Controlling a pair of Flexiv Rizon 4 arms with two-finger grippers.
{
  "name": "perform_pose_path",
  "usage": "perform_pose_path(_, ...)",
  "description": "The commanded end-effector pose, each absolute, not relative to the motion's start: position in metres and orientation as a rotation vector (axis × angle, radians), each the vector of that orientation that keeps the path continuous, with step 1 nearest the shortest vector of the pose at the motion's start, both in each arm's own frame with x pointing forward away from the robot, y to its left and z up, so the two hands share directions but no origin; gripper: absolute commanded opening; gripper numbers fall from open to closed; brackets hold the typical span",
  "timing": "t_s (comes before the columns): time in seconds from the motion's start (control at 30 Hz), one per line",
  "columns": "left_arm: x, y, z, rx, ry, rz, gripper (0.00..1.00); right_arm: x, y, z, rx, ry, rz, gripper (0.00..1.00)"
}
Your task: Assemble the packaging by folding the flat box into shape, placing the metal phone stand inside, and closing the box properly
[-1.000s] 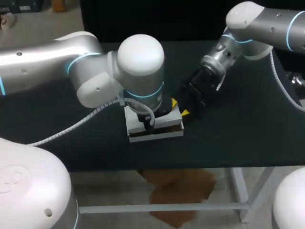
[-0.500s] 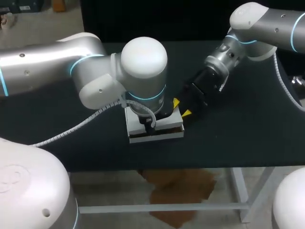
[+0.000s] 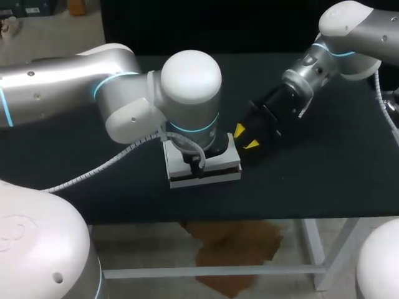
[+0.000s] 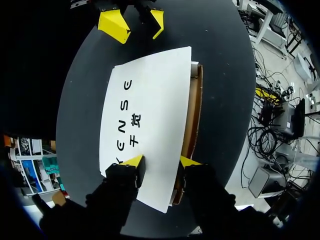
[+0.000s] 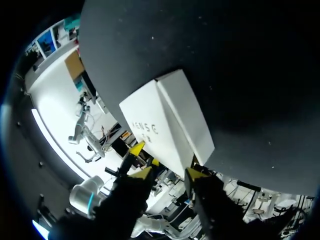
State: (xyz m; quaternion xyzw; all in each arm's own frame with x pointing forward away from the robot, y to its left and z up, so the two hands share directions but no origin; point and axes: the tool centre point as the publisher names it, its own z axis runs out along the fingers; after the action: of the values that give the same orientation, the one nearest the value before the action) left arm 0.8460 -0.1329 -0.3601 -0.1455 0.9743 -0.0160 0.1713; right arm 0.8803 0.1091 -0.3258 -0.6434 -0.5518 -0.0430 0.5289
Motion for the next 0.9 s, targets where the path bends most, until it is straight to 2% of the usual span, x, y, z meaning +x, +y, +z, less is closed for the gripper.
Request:
perform_pose_path(0.03,0.843,-0.137,-0.361,-0.413,2.759,-0.030,0.43,0.871,0.105,-0.317,-1.579,-1.330,-0.162,0.43)
perform_pose_path(0.1,0.842,-0.137,-0.361,-0.410,2.759,-0.027,0.44,0.870,0.106,-0.314,-1.577,-1.339,-0.172,0.28)
perform_pose_path(0.17,0.842,-0.137,-0.361,-0.407,2.760,-0.024,0.44,0.869,0.107,-0.313,-1.577,-1.349,-0.179,0.21)
perform_pose_path(0.23,0.841,-0.137,-0.361,-0.406,2.761,-0.021,0.44,0.868,0.109,-0.312,-1.570,-1.358,-0.184,0.06)
perform_pose_path(0.3,0.841,-0.137,-0.362,-0.404,2.762,-0.018,0.44,0.867,0.112,-0.311,-1.564,-1.372,-0.184,0.00)
perform_pose_path(0.9,0.836,-0.139,-0.359,-0.387,2.761,-0.003,0.45,0.852,0.131,-0.329,-1.535,-1.441,-0.145,0.00)
